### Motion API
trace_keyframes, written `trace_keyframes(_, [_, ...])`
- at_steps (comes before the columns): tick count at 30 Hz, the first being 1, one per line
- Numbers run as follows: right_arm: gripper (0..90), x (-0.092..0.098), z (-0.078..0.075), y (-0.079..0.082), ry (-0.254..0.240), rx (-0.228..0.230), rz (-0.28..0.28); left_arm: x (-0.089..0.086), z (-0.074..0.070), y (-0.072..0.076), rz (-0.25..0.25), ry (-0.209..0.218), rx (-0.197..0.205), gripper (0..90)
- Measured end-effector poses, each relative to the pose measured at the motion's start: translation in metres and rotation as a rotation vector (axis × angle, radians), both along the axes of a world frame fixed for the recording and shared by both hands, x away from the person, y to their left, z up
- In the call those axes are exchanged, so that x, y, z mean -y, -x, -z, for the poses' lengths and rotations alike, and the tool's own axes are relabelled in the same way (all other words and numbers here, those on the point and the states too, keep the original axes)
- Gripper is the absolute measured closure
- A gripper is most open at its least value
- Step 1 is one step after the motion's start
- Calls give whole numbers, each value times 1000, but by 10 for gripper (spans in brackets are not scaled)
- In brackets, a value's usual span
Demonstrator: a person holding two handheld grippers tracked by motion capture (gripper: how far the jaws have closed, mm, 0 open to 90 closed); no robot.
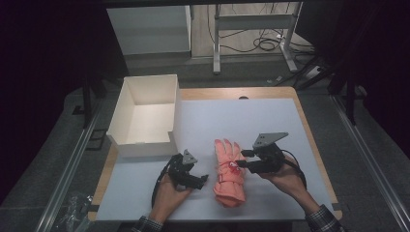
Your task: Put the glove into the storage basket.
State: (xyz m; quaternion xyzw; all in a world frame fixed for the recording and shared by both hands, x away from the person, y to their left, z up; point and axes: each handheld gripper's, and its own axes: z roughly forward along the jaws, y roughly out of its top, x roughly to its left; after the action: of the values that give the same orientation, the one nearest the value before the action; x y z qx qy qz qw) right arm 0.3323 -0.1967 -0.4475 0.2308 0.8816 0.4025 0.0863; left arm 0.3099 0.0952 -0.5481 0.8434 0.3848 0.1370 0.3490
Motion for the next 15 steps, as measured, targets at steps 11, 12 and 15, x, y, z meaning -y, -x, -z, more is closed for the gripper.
trace_keyframes(11, [550, 28, 15, 4, -10, -2, 70, 0, 0, 0, -4, 7, -3, 32])
trace_keyframes(12, [550, 29, 17, 4, -10, -1, 73, 0, 0, 0, -3, 6, -2, 32])
trace_keyframes(15, [555, 33, 22, 8, -7, 4, 80, 0, 0, 0, -2, 5, 0, 32])
